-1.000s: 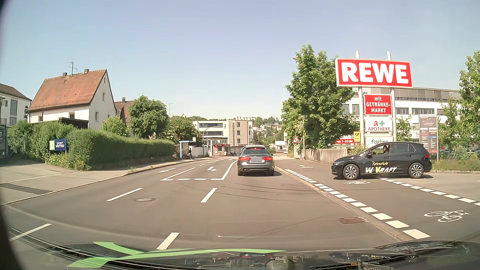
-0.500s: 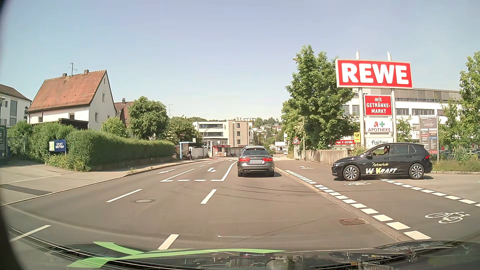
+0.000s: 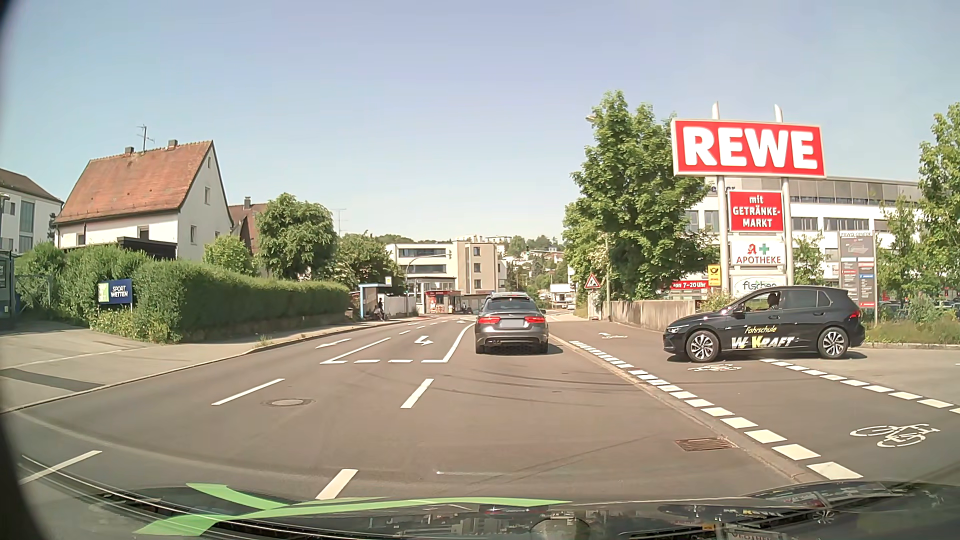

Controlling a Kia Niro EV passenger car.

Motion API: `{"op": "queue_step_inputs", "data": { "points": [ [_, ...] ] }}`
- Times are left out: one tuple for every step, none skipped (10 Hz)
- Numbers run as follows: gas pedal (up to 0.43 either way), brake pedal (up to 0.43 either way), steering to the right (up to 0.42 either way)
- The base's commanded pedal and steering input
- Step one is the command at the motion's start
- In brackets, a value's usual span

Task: Follow the waypoints while adhering to traffic rules and regulations

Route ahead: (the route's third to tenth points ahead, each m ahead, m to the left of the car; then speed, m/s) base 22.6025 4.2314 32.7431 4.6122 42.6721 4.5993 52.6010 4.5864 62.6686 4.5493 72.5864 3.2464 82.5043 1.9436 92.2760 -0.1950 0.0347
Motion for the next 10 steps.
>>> {"op": "queue_step_inputs", "data": {
  "points": [
    [0.0,0.25,-0.002],
    [0.0,0.25,-0.003],
    [0.0,0.25,-0.003],
    [0.0,0.256,-0.002],
    [0.0,0.25,-0.002],
    [0.0,0.25,-0.002],
    [0.0,0.25,-0.001],
    [0.0,0.25,0.0],
    [0.0,0.25,0.0],
    [0.0,0.25,0.0]
  ]
}}
